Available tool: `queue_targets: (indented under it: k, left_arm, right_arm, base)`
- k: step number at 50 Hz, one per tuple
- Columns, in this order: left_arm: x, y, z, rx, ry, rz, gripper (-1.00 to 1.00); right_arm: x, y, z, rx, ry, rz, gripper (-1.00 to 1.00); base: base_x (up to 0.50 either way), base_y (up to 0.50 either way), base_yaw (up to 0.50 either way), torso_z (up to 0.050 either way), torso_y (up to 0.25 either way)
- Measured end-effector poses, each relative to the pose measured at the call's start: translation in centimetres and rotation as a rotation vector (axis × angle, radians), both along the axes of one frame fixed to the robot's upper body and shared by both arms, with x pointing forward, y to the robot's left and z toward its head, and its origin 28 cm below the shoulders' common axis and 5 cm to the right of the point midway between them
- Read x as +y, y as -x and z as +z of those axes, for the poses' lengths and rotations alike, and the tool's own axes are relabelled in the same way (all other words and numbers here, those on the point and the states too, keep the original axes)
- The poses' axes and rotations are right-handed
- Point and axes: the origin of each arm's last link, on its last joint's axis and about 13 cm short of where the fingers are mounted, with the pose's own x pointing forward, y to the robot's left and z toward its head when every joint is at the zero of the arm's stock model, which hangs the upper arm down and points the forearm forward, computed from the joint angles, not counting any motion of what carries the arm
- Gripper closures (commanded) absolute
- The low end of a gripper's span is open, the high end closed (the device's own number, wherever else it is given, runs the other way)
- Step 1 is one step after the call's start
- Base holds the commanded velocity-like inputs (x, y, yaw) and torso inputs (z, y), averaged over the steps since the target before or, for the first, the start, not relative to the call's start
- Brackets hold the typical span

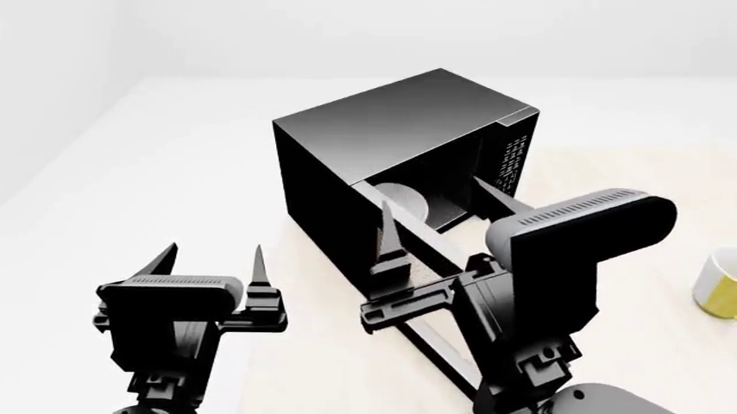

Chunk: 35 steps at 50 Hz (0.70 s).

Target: Close the microwave.

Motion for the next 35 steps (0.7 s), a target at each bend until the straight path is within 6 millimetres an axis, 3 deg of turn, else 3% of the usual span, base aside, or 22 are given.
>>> queue_targets:
  k: [35]
  left_arm:
    - [0.0, 0.0, -0.1, 0.001, 0.001, 0.001, -1.00]
  right_arm:
    - [0.6, -0.9, -2.4, 0.086, 0.056, 0.055, -1.00]
  base:
    - [0.00, 0.00, 0.00, 0.000, 0.000]
